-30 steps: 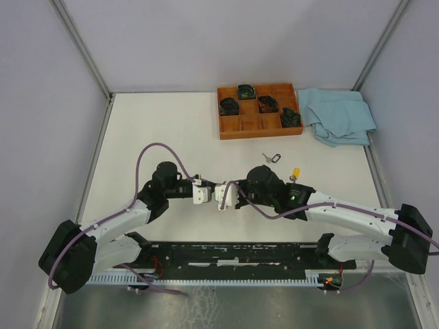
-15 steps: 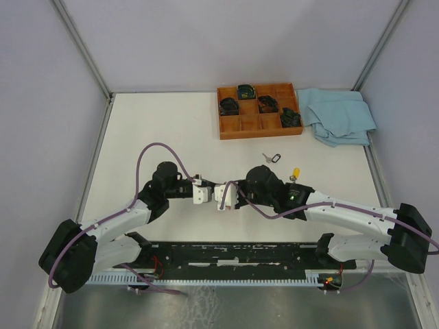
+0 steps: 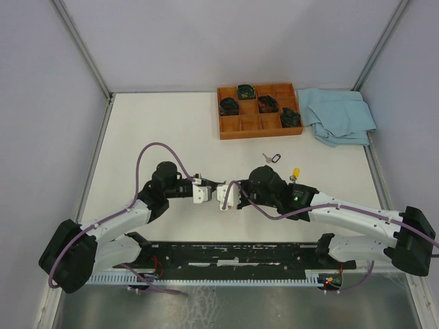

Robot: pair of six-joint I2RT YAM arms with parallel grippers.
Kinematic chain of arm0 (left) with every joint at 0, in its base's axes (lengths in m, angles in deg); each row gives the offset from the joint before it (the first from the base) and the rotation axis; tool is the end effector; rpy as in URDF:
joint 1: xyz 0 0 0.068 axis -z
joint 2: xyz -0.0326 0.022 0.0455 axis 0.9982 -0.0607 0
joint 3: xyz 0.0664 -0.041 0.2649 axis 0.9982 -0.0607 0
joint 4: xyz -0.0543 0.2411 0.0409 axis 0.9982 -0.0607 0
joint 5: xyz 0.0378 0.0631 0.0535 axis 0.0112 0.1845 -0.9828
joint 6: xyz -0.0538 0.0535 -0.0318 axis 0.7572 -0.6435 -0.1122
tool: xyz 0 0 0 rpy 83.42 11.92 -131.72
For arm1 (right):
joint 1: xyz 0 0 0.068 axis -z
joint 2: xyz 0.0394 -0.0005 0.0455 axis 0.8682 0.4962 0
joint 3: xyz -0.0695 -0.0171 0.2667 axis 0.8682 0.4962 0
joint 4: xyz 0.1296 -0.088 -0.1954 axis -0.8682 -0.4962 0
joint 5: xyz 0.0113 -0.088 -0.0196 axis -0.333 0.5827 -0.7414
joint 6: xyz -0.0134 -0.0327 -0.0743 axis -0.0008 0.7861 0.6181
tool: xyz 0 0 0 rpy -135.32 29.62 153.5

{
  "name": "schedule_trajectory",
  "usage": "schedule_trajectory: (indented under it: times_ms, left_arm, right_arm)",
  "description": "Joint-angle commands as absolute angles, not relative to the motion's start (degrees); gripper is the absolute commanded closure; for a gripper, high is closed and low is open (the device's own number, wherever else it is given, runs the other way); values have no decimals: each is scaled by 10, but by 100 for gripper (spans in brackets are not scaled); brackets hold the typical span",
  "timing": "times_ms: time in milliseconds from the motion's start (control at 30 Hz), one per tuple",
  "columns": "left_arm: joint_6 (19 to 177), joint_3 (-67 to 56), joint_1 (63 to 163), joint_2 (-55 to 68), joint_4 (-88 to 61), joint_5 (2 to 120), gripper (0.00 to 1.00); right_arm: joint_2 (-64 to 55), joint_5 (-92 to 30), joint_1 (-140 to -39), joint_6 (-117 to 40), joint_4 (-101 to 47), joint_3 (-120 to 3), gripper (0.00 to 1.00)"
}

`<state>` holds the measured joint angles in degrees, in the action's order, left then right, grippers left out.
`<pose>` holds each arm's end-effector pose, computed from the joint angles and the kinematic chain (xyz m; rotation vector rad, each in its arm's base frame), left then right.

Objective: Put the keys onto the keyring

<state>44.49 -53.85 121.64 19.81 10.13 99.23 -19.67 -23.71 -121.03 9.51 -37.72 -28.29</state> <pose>0.1624 -0.1777 0.2230 1.4933 0.9553 -0.6412 0.1331 0.2403 0.2547 -1.6637 1.3387 0.2168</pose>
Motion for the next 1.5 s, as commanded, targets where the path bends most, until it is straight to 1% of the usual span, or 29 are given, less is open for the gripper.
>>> schedule_trajectory:
  times_ms: [0,300,1467]
  left_arm:
    - [453,-535,1217,205,139,989,97]
    - [452,-535,1217,204,138,993,97]
    - [455,-532,1217,200,138,1005,97]
  right_arm:
    - [-208,-236,-1215,85,-370,-293,99]
    - [-203,-221,-1215,83,-346,-294,99]
    - [-185,-234,-1215,82,-326,-310,99]
